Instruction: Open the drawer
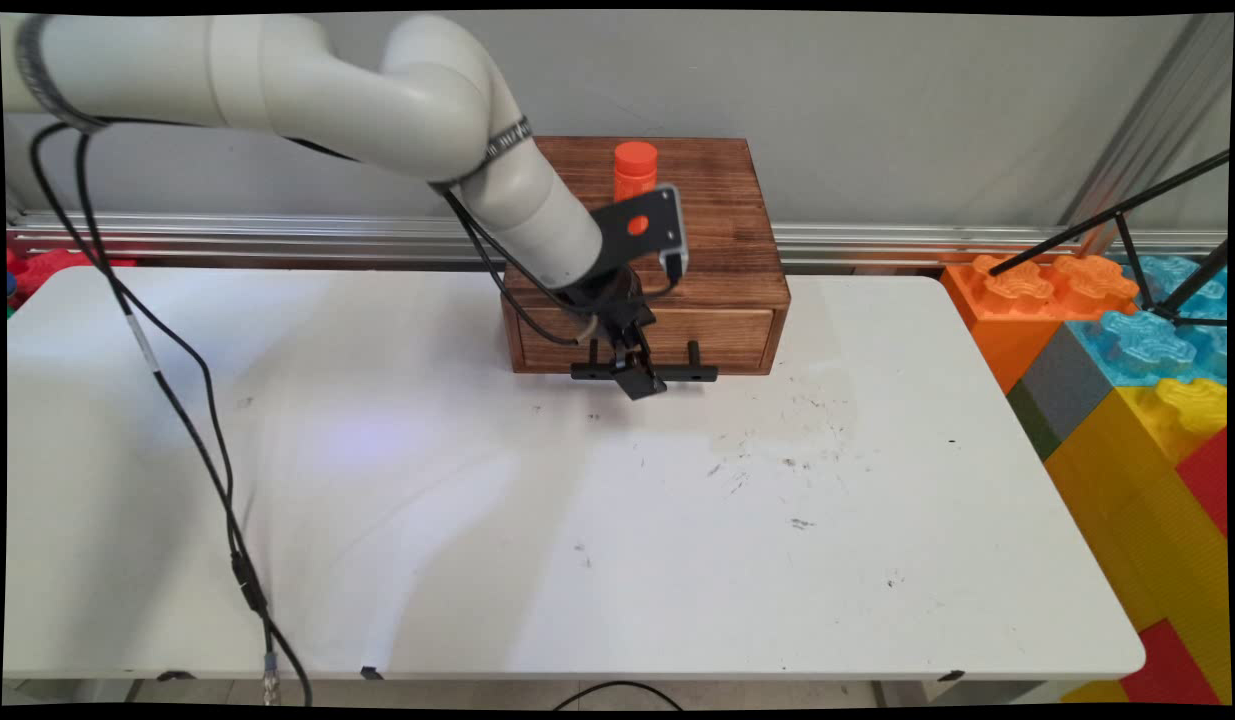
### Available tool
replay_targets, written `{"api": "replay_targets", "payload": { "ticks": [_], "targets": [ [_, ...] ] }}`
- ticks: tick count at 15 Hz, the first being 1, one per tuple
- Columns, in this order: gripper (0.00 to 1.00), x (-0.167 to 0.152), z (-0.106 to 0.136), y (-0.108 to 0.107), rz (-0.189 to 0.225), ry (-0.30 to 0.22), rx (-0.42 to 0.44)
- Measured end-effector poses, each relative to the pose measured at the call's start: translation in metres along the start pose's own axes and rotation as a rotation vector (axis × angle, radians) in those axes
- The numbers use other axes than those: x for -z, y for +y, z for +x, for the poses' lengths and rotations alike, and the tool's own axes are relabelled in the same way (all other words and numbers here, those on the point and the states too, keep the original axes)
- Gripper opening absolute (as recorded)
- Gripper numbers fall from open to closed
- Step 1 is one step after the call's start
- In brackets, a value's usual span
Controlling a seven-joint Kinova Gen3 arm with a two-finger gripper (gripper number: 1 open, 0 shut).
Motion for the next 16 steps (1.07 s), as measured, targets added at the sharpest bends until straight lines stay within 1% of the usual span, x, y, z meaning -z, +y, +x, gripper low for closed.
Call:
{"api": "replay_targets", "payload": {
  "ticks": [3,9,12,16],
  "targets": [
    [1.0,-0.018,0.0,0.005,-0.019,-0.018,-0.053],
    [1.0,-0.044,-0.004,0.013,-0.038,-0.064,-0.159],
    [1.0,-0.054,-0.004,0.017,-0.046,-0.082,-0.182],
    [1.0,-0.062,-0.003,0.019,-0.047,-0.099,-0.181]
  ]
}}
